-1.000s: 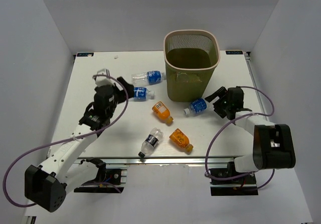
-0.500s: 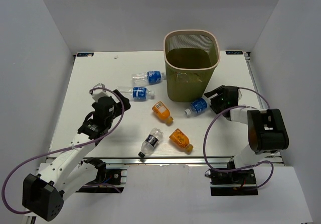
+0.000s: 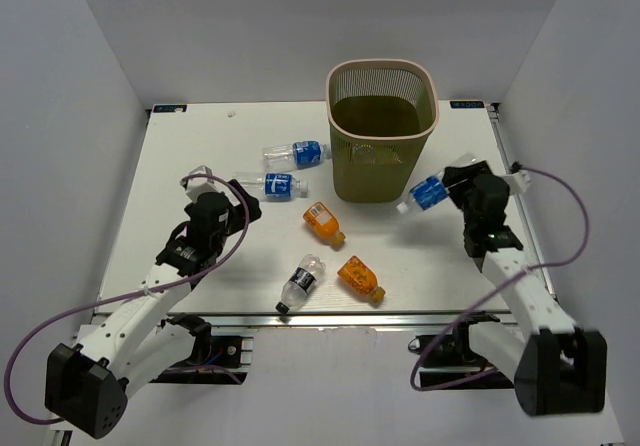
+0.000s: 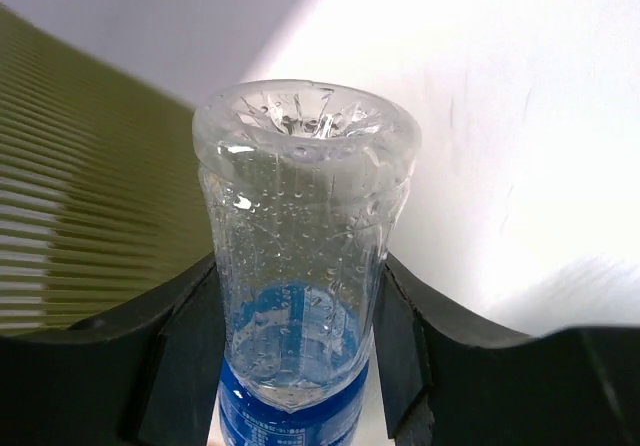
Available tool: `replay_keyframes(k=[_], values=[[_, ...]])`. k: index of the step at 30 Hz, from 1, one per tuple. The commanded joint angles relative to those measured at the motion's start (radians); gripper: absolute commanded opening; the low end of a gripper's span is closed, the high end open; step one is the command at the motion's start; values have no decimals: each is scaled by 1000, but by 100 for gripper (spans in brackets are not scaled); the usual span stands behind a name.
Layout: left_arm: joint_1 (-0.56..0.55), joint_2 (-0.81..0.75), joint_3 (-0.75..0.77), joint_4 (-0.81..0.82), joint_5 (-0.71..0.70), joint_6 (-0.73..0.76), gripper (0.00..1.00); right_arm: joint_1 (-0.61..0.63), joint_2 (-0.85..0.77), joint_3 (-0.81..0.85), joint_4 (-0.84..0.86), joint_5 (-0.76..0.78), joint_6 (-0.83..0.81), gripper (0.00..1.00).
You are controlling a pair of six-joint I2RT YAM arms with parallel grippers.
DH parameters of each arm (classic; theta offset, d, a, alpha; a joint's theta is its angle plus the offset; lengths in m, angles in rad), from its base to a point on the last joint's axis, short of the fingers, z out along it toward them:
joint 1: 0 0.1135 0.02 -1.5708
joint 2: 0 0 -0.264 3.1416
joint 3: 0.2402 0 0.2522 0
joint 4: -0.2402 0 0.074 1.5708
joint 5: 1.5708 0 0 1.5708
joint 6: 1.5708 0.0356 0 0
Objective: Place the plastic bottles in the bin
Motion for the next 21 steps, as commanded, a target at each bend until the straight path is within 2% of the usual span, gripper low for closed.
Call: replay_keyframes(k=[1, 3, 4, 5, 7, 8, 11, 15, 17, 21], values=[[-3, 24, 24, 32, 101, 57, 98, 0, -208, 155, -38, 292, -340, 40], [-3, 50, 46, 30, 147, 83, 98, -2, -239, 263, -28, 358, -497, 41], [-3, 58, 50, 32, 163, 94, 98, -2, -236, 320, -11, 345, -574, 41], [-3, 62, 52, 36, 173, 100, 98, 0, -220, 440, 18, 284, -694, 43], [-3, 75, 41, 64, 210, 103, 98, 0, -120, 582, 19, 203, -778, 45], [-3, 78, 35, 72, 225, 106, 98, 2, -76, 722, 5, 101, -828, 45], [-3, 101, 26, 84, 298, 120, 98, 29, 98, 918, 69, -119, -907, 45], [-5, 131, 21, 84, 388, 137, 98, 195, 316, 1094, 104, -141, -1103, 47], [-6, 157, 18, 69, 474, 145, 98, 244, 420, 1130, 98, -144, -1111, 49], [-26, 164, 0, 53, 508, 142, 98, 275, 482, 1042, 149, -123, -1098, 52]])
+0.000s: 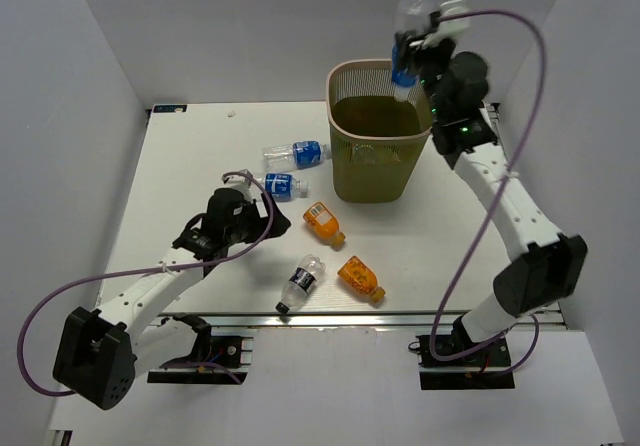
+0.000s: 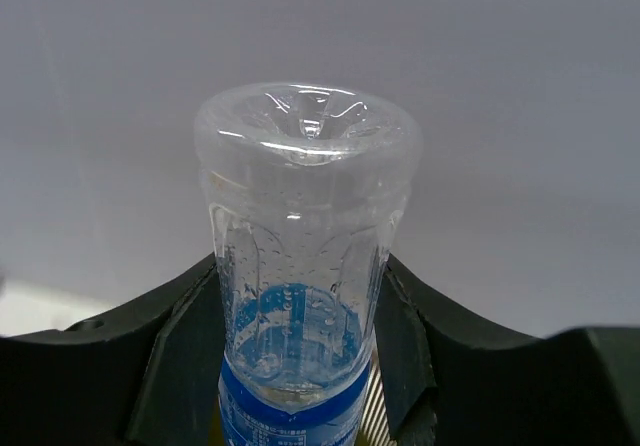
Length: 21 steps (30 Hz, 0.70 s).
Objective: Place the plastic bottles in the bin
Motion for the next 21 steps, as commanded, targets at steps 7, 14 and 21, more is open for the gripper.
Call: replay_keyframes(k=[7, 14, 21], values=[[-99, 27, -14, -41, 124, 6, 98, 15, 1, -129, -10, -20, 5, 89], [-261, 130, 69, -174, -10, 56, 98, 9, -78, -109, -205, 52, 133, 89], [-358, 193, 89, -173, 19, 99, 98, -88, -219, -160, -411, -55, 264, 89]])
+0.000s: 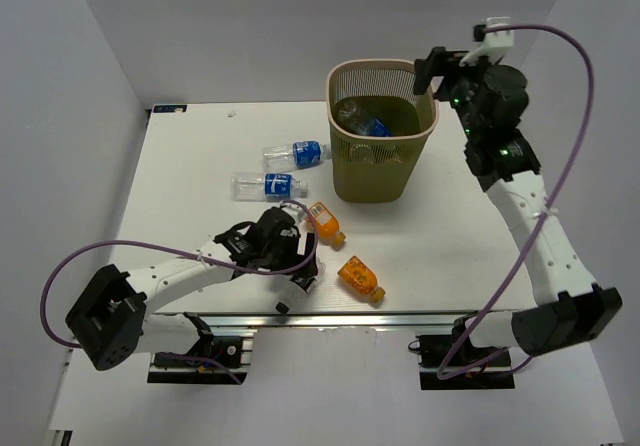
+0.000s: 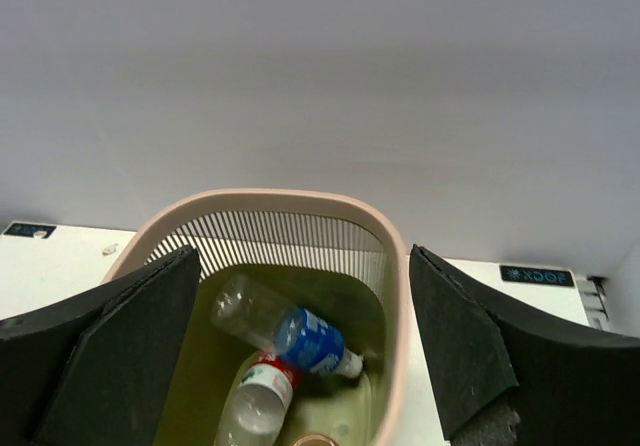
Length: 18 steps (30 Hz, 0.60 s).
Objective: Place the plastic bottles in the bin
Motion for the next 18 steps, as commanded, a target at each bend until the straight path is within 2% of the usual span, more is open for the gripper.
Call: replay_keyframes(k=[1, 8, 9, 14, 15, 17, 18], values=[[-28, -4, 21, 2, 11, 33, 98, -52, -75, -40, -117, -66, 88, 89], [-42, 47, 1, -23, 2, 0, 95, -142, -329, -356, -110, -135, 205, 89], [-43, 53, 0, -23, 1, -2, 91, -145, -361, -438, -95, -134, 232, 89], [-63, 67, -14, 11, 16, -22, 73, -159, -515, -601, -131, -109, 289, 89], [-66, 69, -11, 14, 23, -35, 63, -158, -533, -652, -134, -97, 312, 89], [-79, 53, -7, 25, 28, -55, 56, -159, -576, -693, -143, -92, 335, 89], [-79, 43, 9, 19, 27, -68, 45, -159, -599, -724, -162, -92, 344, 89]])
